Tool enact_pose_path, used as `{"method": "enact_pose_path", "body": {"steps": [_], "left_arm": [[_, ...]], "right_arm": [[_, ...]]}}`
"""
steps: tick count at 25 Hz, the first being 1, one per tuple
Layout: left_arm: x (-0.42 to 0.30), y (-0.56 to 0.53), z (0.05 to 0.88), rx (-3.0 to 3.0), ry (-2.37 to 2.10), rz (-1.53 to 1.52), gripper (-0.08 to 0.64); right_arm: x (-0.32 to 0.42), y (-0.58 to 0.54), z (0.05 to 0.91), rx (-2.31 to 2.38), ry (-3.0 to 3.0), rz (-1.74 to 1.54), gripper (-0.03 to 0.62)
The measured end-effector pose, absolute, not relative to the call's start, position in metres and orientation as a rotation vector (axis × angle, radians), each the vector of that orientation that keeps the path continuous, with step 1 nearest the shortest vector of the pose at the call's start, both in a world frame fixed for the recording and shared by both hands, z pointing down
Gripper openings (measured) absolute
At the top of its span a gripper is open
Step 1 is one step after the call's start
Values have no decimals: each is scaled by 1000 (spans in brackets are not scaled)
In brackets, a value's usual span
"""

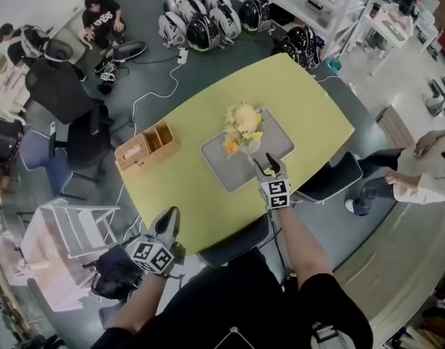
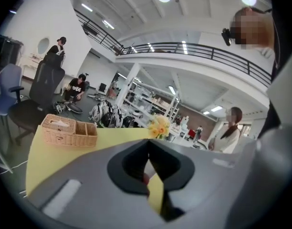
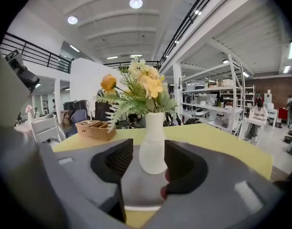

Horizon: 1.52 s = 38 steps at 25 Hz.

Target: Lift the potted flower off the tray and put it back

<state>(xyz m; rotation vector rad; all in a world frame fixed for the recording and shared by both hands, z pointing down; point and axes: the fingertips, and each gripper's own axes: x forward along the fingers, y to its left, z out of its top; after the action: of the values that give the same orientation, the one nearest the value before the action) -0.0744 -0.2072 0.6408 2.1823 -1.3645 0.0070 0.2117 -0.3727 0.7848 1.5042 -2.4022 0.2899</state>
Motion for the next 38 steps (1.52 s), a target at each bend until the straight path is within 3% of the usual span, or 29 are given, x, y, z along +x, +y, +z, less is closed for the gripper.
{"method": "enact_pose_path", "body": {"steps": [8,18,19,20,38], "left_arm": [[-55,-231,652,2123,-1421,53,8],[-57,-233,666,2047,-1497,71,6],[-59,-234,667,2040,-1504,68,8],[-61,-234,668,2033,-1510,64,8],[-98,-210,656,2033,-1541,7,8]], "right_arm": [[196,-437,791,1427,-2448,235,272],[186,-471,793,1460,-2425,106,270],[184,-471,795,1468,-2421,131,224],[183,-472,797,1478,-2422,155,218],[164,-426,745,1519,-2502,191,209]]}}
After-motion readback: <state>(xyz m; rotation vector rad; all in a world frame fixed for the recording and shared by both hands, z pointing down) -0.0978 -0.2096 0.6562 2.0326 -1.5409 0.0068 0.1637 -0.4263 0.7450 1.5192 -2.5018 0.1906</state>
